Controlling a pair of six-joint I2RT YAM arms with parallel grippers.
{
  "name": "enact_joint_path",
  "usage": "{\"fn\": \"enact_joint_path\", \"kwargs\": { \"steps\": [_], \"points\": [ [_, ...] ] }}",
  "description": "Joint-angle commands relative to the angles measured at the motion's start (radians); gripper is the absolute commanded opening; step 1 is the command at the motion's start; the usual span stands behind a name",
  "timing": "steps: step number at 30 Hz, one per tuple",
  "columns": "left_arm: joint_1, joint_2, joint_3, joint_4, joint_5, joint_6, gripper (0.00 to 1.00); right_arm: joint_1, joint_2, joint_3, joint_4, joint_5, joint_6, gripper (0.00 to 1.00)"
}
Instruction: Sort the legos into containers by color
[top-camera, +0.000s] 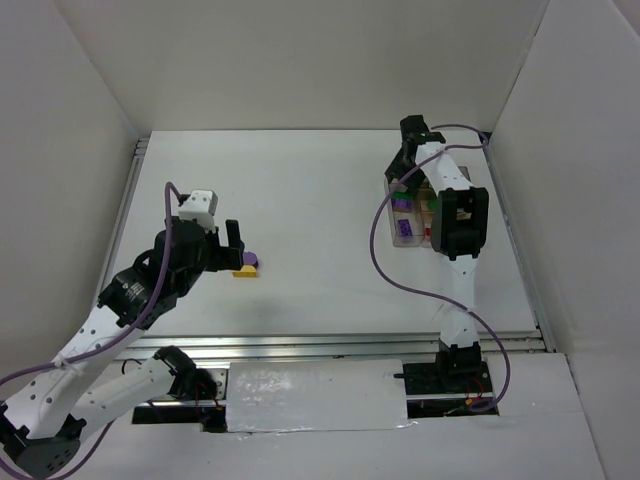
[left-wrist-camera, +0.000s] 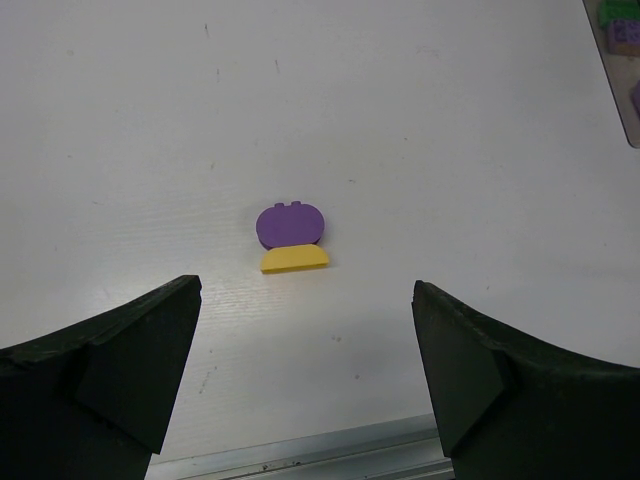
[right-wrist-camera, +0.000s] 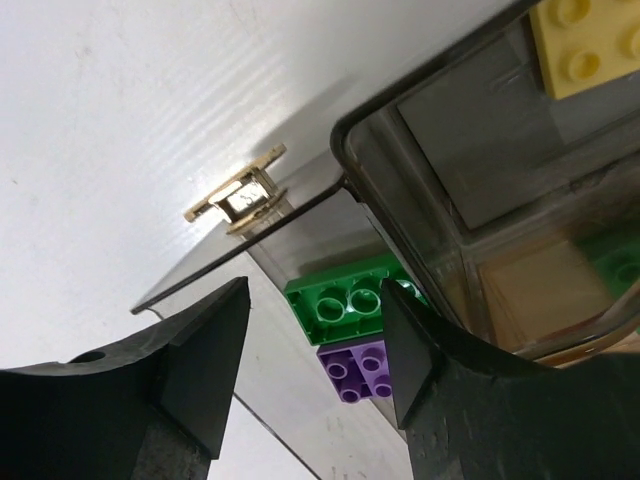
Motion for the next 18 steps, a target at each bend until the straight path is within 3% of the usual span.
{"fn": "enact_joint_path", "kwargs": {
  "steps": [1, 4, 9, 13, 18],
  "points": [
    [0.010, 0.007, 0.006, 0.037, 0.009, 0.029, 0.99, -0.004, -0.020, -0.041, -0.034, -0.009, -0.021, 0.62],
    [0.013, 0.004, 0.004, 0.040, 0.012, 0.029, 1.00, -0.001, 0.000, -0.023, -0.072, 0.007, -0.032, 0.53],
    [0.016, 0.013, 0.006, 0.042, 0.023, 0.030, 0.99, 0.001, -0.013, -0.046, -0.069, 0.025, -0.020, 0.56],
    [0.019, 0.020, 0.007, 0.040, 0.027, 0.032, 0.99, 0.001, 0.052, 0.096, -0.162, -0.004, -0.038, 0.56],
    [0.024, 0.036, 0.010, 0.043, 0.031, 0.032, 0.99, -0.001, 0.058, 0.109, -0.192, -0.042, -0.047, 0.56]
  ]
}}
